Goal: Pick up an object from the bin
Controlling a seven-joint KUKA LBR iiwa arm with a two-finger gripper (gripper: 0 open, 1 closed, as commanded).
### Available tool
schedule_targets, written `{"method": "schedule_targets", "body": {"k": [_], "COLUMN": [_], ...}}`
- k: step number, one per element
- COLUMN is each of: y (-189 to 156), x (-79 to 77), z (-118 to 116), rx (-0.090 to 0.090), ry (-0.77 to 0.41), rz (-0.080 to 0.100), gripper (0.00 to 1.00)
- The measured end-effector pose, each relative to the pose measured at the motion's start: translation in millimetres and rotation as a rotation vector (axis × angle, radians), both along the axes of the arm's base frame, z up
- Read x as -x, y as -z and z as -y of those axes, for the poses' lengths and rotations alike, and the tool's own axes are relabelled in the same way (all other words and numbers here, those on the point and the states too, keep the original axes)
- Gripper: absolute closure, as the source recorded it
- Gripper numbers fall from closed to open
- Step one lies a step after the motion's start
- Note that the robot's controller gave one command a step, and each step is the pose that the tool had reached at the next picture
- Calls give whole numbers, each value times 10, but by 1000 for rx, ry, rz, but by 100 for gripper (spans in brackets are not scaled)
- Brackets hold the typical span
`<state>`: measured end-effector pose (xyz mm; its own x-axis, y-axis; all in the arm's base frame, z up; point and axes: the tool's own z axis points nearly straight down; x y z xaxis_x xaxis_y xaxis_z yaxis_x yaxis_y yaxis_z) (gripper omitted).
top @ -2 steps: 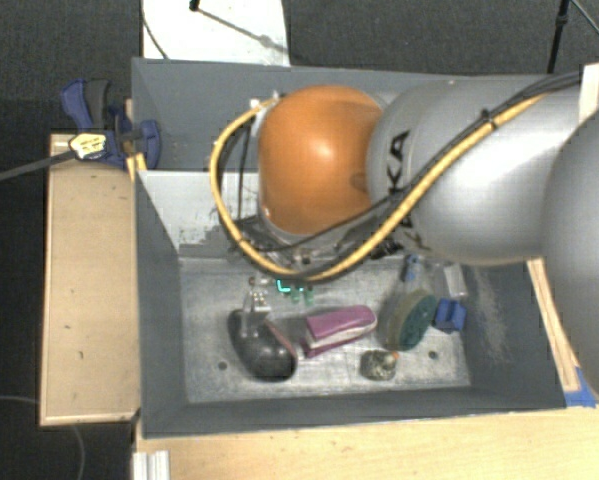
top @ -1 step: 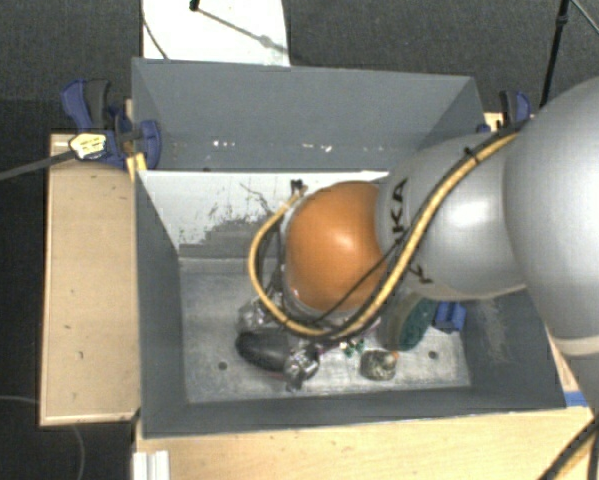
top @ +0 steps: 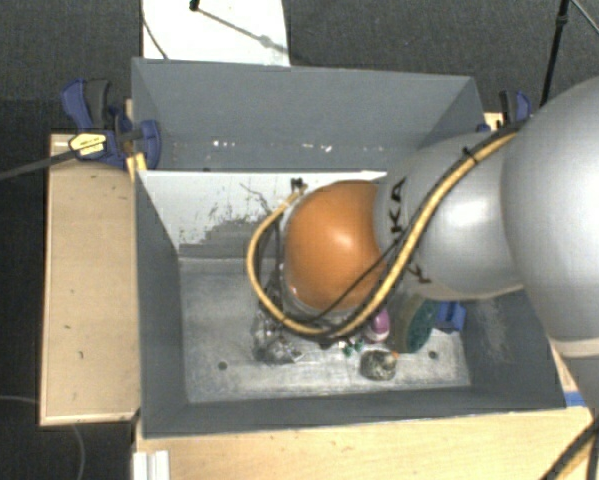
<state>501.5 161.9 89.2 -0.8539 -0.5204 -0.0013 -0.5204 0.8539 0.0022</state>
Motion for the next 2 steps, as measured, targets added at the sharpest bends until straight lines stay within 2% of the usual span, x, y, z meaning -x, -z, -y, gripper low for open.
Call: {"method": "schedule_targets", "body": {"k": [1,2], "y": [6,-283], "x": [-1,-712], "z": [12,886], "rx": [2,3], "ry": [4,-290], "rz": [-1,8], "gripper": [0,0]}}
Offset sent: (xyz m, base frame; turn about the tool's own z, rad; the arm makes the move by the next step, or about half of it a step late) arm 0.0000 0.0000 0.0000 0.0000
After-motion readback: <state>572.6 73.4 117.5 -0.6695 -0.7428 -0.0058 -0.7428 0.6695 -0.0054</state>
